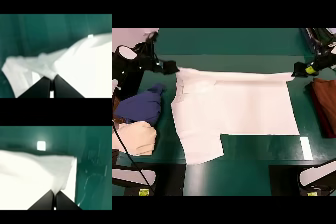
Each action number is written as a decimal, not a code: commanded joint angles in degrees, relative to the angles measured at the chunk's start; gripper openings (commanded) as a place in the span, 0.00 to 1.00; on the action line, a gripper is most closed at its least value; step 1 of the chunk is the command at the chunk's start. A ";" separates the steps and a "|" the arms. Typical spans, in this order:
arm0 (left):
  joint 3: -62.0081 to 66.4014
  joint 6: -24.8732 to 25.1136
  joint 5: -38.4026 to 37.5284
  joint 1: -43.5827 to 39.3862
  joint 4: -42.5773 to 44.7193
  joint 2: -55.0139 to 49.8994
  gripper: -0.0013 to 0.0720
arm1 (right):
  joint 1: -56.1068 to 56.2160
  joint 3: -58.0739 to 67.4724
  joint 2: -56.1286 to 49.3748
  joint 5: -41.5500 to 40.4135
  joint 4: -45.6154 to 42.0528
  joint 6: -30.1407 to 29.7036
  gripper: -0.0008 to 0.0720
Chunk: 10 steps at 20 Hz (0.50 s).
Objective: Fold the shirts.
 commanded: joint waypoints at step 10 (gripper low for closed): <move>-11.41 -5.51 -2.97 1.44 3.26 0.15 0.71 | 2.60 -17.16 4.04 -4.48 0.50 -0.39 0.45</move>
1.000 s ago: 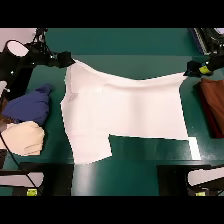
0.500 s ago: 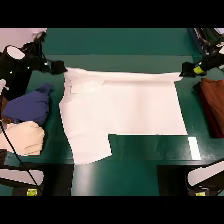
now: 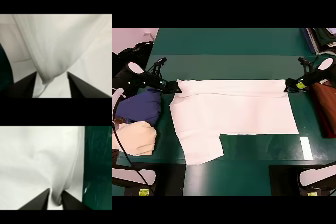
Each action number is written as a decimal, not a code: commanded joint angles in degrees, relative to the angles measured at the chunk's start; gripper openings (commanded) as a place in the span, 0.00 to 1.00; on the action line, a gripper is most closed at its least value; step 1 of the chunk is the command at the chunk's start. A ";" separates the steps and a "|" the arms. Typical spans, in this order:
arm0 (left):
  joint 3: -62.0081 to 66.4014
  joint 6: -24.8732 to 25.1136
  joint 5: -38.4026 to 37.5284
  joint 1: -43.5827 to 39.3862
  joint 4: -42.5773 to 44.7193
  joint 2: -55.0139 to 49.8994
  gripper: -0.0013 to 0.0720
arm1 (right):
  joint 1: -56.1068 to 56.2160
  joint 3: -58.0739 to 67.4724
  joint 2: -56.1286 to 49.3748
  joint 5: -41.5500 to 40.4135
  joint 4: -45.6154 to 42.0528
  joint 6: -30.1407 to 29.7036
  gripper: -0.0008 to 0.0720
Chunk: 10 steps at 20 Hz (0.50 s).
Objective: Fold the shirts.
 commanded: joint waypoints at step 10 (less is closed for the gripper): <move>-25.49 -9.16 -10.03 2.93 5.46 26.43 0.69 | -8.44 -10.12 17.81 7.82 0.20 0.55 0.59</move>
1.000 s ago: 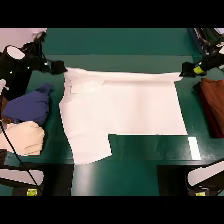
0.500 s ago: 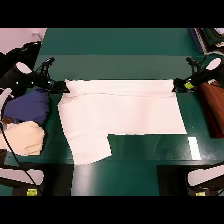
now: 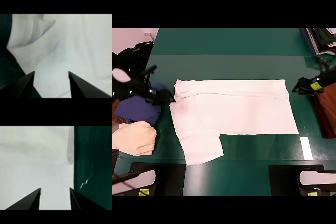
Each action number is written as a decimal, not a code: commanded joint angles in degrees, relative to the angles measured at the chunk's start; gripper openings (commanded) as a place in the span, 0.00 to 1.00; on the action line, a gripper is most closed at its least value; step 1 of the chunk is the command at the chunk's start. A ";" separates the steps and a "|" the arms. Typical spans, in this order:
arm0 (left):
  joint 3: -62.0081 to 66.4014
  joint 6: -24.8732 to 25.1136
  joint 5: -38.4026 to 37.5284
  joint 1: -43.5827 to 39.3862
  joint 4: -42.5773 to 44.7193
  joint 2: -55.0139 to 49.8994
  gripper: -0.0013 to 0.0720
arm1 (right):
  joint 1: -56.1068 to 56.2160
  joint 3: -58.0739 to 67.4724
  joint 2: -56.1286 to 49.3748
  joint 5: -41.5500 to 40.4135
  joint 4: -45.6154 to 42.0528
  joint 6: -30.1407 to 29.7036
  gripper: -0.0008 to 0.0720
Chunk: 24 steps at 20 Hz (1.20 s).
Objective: Fold the shirts.
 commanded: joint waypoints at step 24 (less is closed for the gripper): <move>-38.58 -7.54 3.19 -7.91 -10.69 21.88 0.68 | -4.63 -15.10 13.97 -3.72 1.62 -0.63 0.57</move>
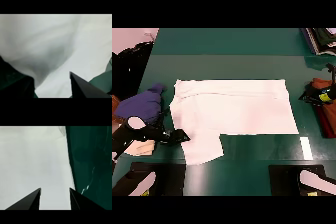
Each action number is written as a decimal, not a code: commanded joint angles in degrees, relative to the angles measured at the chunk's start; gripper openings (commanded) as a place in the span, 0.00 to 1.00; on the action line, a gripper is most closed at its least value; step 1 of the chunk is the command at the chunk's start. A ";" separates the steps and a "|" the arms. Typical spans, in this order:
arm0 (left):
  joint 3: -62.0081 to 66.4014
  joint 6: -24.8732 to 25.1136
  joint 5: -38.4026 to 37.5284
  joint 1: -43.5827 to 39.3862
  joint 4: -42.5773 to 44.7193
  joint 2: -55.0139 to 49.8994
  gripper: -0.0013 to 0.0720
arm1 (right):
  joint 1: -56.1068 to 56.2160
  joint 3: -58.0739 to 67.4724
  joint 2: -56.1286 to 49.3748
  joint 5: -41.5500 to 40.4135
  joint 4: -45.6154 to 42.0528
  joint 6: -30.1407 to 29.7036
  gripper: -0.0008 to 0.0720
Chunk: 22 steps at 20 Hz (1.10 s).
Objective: Fold the shirts.
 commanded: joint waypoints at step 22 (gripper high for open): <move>6.32 3.41 4.02 -0.02 -2.69 0.00 0.05 | -19.47 -35.76 7.19 -8.11 12.13 -6.54 0.44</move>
